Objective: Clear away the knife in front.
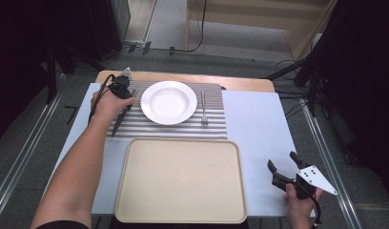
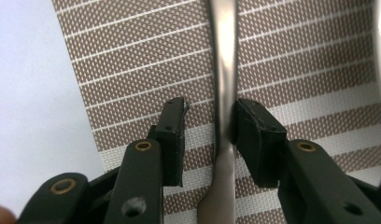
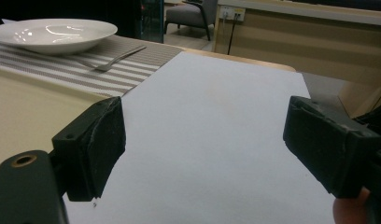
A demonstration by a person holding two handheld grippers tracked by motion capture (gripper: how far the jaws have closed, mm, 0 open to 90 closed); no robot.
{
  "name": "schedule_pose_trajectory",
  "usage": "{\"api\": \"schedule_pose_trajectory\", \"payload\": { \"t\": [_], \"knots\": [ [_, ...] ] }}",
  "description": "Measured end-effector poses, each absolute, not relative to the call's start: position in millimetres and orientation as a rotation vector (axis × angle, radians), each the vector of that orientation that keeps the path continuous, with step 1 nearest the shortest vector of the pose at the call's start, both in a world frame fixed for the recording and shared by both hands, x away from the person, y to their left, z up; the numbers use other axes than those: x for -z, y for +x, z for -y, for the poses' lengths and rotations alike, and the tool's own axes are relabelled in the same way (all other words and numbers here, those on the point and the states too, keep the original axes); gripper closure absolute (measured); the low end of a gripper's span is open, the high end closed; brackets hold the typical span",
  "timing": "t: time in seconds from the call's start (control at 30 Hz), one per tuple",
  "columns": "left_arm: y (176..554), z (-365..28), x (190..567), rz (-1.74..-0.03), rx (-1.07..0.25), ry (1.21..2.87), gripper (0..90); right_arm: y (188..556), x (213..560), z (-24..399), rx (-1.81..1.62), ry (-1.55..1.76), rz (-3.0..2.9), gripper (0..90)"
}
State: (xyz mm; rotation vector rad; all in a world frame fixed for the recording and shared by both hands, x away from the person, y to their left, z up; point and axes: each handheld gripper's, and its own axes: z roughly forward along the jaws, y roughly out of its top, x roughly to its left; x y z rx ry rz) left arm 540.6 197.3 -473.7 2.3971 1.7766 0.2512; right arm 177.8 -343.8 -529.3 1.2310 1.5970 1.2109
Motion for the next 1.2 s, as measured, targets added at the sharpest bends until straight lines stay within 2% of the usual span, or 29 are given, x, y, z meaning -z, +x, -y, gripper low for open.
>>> {"api": "schedule_pose_trajectory", "payload": {
  "t": [0.07, 0.13, 0.37, 0.63, 1.2],
  "knots": [
    [539, -194, 473, -1.758, -0.257, 2.420, 64.3, 178, 529, 344, -1.210, 1.225, -1.598, 14.3],
    [537, -190, 473, -1.721, -0.246, 2.452, 77.7, 178, 529, 343, -1.206, 1.230, -1.600, 14.4],
    [542, -202, 473, -1.775, -0.125, 2.344, 78.8, 179, 530, 343, -1.197, 1.225, -1.605, 14.5],
    [540, -210, 471, -1.772, -0.044, 2.295, 79.1, 179, 530, 343, -1.196, 1.234, -1.598, 14.7],
    [523, -220, 452, -1.705, -0.056, 2.276, 79.2, 179, 530, 343, -1.187, 1.233, -1.598, 14.9]
  ]
}}
